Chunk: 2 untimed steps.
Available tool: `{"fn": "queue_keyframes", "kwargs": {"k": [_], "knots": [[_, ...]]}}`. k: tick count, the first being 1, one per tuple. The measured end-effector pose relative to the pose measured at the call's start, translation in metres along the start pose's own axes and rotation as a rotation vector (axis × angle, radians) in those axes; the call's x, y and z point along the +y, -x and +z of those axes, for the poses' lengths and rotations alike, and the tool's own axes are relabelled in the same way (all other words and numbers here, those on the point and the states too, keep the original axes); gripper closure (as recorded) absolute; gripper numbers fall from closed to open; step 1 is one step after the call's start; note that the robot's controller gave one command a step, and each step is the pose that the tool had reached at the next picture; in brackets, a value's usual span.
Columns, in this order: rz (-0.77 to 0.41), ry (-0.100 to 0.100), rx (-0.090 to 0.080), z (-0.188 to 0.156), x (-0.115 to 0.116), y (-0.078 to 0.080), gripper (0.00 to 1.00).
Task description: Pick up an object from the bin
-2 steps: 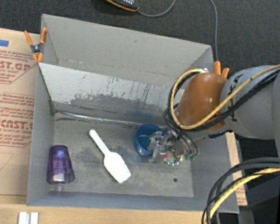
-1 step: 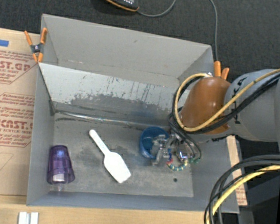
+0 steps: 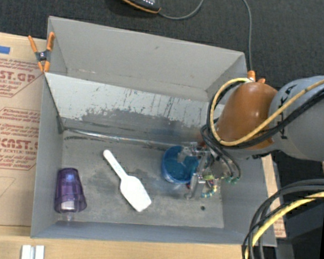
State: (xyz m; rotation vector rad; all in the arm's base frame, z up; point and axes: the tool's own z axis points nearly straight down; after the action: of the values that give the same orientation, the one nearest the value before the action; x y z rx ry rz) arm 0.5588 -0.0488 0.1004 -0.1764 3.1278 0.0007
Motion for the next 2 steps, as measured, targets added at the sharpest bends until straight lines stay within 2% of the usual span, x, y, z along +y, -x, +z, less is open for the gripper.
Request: {"fn": "queue_keyframes", "kwargs": {"k": [1, 2], "knots": [[0.0, 0.001, 0.002, 0.0011, 0.0003, -0.0006, 1.0], [0.0, 0.001, 0.002, 0.0011, 0.0003, -0.0006, 1.0]]}}
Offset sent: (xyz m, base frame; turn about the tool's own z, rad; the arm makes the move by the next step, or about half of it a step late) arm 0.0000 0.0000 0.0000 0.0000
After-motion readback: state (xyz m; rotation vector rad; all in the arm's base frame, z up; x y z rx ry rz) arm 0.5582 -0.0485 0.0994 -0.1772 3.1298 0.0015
